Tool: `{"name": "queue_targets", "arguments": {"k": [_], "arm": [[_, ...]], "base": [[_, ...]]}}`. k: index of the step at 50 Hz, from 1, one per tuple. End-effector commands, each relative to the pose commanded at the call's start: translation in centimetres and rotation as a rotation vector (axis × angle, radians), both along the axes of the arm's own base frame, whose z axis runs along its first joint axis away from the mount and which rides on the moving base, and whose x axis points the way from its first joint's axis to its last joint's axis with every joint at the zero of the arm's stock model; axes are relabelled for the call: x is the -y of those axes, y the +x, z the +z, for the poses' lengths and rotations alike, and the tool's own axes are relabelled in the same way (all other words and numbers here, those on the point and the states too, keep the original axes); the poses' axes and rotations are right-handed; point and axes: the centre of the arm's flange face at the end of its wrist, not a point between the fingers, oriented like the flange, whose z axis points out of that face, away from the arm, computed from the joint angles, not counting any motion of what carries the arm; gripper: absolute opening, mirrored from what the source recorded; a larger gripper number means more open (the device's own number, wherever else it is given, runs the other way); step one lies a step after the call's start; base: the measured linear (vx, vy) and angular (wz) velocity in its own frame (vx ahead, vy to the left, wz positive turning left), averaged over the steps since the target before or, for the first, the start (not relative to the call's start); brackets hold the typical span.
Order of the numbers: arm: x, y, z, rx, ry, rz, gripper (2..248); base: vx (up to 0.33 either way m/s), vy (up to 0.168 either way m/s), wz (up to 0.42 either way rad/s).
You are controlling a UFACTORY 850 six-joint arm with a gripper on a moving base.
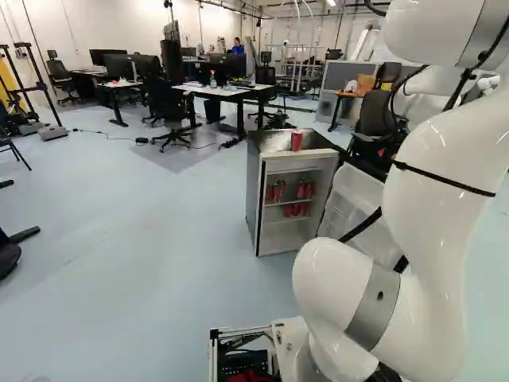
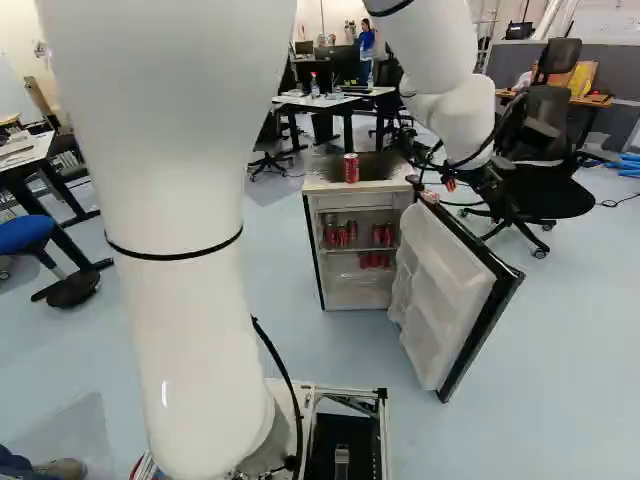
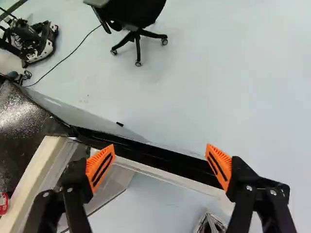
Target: Grab a drink from the fridge
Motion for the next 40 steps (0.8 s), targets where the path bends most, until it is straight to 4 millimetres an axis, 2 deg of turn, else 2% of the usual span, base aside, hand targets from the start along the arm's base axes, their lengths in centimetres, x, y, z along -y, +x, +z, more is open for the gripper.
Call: {"name": "queue_targets", "arguments": {"k": [40], "arm": [[6.5, 0.6, -0.9, -0.025, 0.079, -0.050, 247]], "base": [[0.000, 0.000, 0.000]]}}
